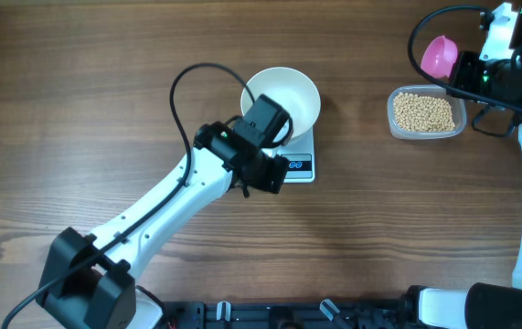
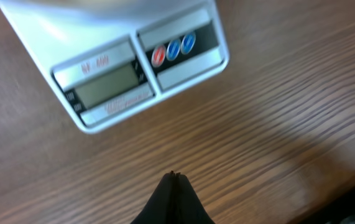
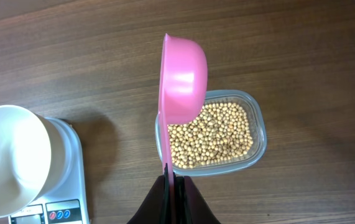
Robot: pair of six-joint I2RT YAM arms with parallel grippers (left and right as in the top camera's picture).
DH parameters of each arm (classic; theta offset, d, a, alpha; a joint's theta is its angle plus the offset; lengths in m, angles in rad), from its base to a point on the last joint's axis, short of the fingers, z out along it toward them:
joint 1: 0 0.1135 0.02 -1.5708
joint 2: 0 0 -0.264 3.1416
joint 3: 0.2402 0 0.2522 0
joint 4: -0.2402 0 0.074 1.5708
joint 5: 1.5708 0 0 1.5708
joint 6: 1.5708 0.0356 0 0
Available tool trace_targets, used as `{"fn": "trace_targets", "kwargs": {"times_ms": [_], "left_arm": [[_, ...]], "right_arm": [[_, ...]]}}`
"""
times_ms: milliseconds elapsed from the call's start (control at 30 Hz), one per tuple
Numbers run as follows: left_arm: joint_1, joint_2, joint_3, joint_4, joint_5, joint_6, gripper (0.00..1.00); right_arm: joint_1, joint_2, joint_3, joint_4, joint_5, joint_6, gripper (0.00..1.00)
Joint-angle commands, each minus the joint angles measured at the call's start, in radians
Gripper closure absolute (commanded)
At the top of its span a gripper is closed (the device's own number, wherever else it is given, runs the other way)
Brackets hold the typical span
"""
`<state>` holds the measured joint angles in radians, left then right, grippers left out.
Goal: Scoop item into bowl and weigh 150g on scale
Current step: 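Move the left gripper to the white bowl on the scale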
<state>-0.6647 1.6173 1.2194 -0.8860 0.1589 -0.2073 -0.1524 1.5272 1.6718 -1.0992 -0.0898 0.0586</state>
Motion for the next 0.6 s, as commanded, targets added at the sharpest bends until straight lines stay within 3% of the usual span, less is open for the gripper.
{"fn": "trace_targets", "kwargs": {"times_ms": [0,267,367,567], "left_arm": [[0.006,0.006,-0.047,0.01,0.047,-0.025,0.96],[0.002,0.01,-0.131,0.311,0.046,-0.083,0.96],[0.002,0.029,-0.159,0.357,-0.013,-0.165,0.96],[-0.034,0.071,-0.161,0.397,-0.019,-0.167,0.96]], "right_arm": [[-0.004,0.004,0.015,-0.001,-0.017,-0.006,0.96],[-0.004,0.004,0.015,-0.005,-0.016,-0.007,0.96],[-0.004,0.004,0.015,-0.005,-0.016,-0.006,0.95],[-0.004,0.004,0.015,0.007,-0.016,-0.007,0.96]]}}
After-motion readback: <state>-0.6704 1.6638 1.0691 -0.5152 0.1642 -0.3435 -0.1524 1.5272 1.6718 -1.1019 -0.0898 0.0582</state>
